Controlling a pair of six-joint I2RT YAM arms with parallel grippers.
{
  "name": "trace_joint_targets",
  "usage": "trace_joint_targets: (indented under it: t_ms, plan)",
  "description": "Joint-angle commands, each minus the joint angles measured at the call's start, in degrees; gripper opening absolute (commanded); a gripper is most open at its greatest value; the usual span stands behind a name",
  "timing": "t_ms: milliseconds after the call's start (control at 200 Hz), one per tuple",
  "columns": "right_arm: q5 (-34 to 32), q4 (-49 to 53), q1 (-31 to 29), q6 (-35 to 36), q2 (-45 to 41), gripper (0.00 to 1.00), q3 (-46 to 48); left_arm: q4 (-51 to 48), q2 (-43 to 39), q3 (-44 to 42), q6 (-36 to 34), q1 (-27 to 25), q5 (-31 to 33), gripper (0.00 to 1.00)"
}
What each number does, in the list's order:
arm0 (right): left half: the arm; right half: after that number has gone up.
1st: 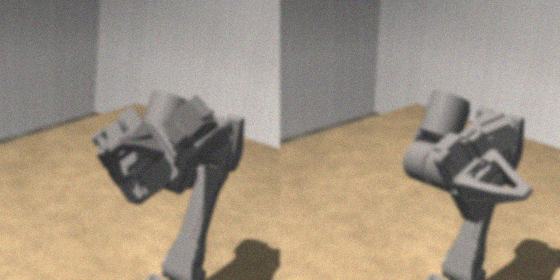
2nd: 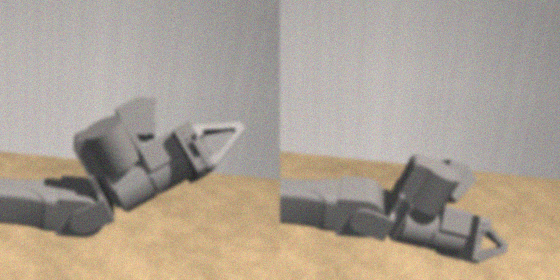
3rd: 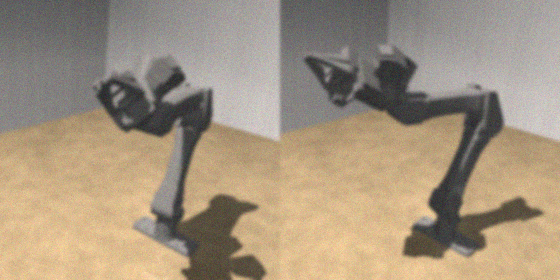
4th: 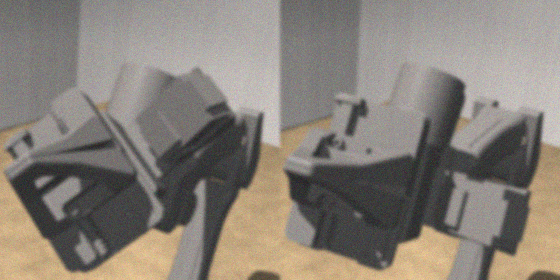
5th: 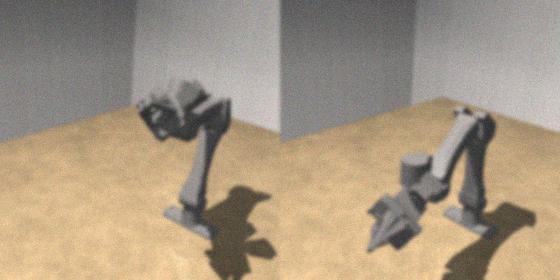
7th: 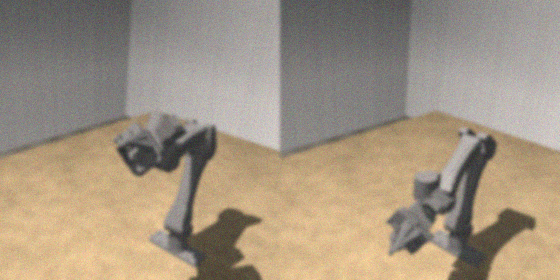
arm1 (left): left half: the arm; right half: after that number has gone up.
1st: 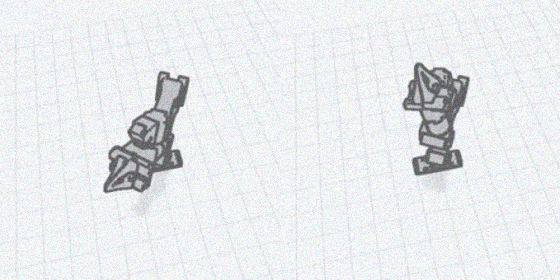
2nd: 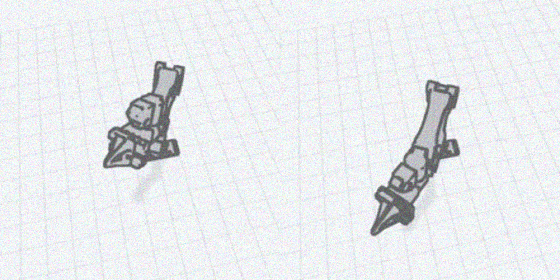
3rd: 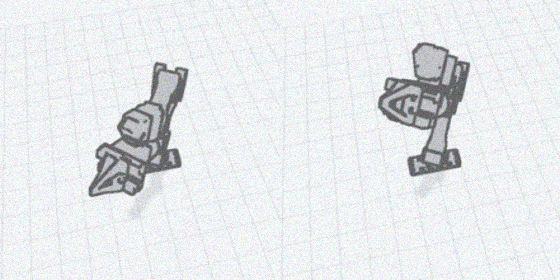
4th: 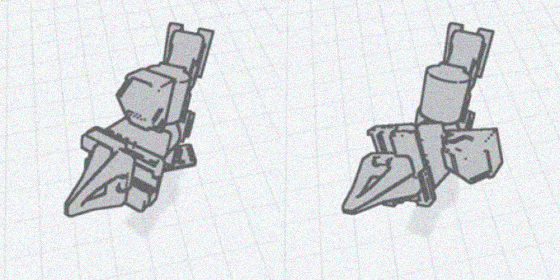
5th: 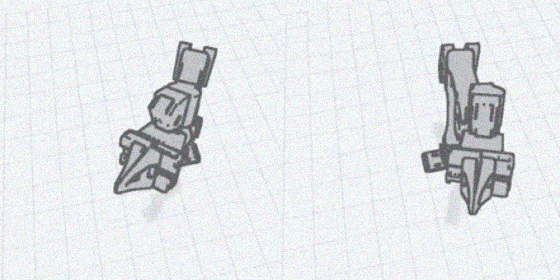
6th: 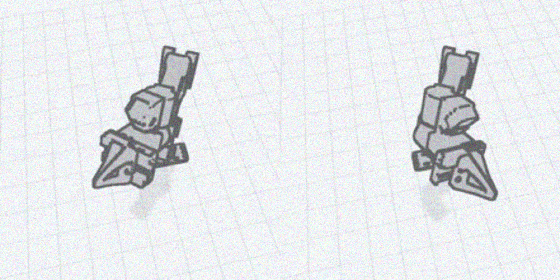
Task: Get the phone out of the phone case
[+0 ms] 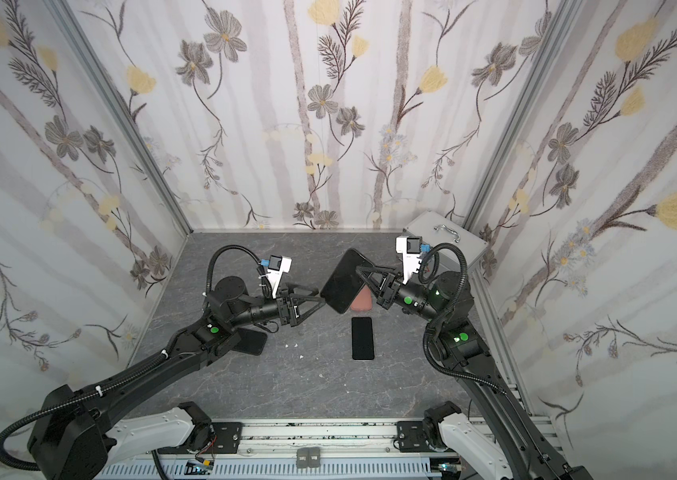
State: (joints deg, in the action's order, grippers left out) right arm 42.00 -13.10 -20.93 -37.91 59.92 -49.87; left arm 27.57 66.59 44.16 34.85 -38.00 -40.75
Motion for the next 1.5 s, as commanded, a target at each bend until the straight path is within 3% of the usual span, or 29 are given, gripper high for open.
trace_joint_targets:
  t_ms: [0,420,639,1154,1254,1384,1434,1494]
  plan:
    - [10.4,-5.2,0.2,-1.5,1.6,0.0,-1.4,3.2,0.4,1.4,-1.2,-0.6,-6.3,0.86]
    - [14.0,-10.2,0.3,-6.6,3.1,0.0,-0.7,3.2,1.8,2.9,-3.0,-3.2,-8.1,0.43]
    - [18.0,-9.7,1.7,-7.2,3.9,0.0,-0.9,3.4,2.2,3.4,-3.3,-3.8,-10.4,0.32]
    - [17.3,-12.0,2.7,-8.3,2.7,0.0,1.3,3.5,3.2,3.5,-3.1,-5.2,-10.7,0.0]
    - [16.4,-11.0,3.0,-6.8,2.2,0.0,1.6,3.4,3.4,3.2,-3.1,-5.2,-8.3,0.0]
    - [11.9,-4.1,3.2,-1.1,1.1,0.5,0.7,2.9,3.6,2.9,-3.9,-5.2,-4.8,0.0]
    - [8.2,1.1,3.3,2.8,0.6,0.63,-0.3,1.5,3.2,3.1,-5.2,-5.2,-3.2,0.0]
    - [3.0,6.2,3.3,6.9,-0.4,0.68,-1.3,-1.2,2.7,3.6,-7.3,-5.2,-0.4,0.0]
